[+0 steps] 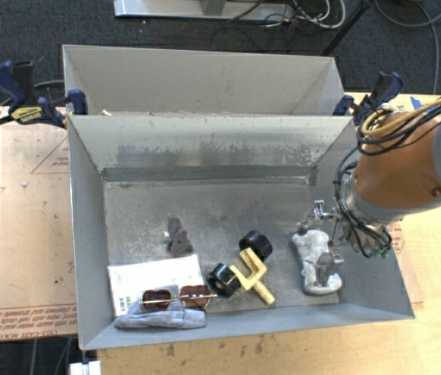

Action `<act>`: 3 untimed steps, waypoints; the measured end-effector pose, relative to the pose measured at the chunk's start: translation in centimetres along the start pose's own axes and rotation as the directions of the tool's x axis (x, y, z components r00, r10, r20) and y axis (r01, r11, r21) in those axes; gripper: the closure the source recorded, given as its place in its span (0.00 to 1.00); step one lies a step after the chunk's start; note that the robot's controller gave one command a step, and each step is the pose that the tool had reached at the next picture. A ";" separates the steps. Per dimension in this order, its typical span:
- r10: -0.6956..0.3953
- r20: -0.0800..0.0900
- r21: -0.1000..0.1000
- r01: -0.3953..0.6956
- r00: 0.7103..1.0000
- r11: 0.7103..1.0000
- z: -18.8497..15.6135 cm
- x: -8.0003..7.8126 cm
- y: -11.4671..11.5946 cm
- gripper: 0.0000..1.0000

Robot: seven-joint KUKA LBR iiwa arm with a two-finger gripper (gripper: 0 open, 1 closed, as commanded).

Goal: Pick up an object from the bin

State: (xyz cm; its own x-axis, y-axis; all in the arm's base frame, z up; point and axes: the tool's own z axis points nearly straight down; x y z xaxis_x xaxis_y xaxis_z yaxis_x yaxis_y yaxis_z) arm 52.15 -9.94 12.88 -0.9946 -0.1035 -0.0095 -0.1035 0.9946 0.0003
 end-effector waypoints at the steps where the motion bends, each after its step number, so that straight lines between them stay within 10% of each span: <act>1: -0.008 0.007 -0.002 0.008 1.000 1.000 5.1 -1.3 -1.0 1.00; 3: -0.017 -0.014 -0.003 0.017 1.000 1.000 0.8 0.0 -0.6 1.00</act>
Offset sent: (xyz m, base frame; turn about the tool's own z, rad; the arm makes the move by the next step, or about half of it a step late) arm 0.0000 0.0000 0.0000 0.0000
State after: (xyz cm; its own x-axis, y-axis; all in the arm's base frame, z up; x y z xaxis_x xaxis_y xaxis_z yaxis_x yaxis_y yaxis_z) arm 52.19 -10.54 12.04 -0.9927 -0.1208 0.0046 -0.1208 0.9927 0.0034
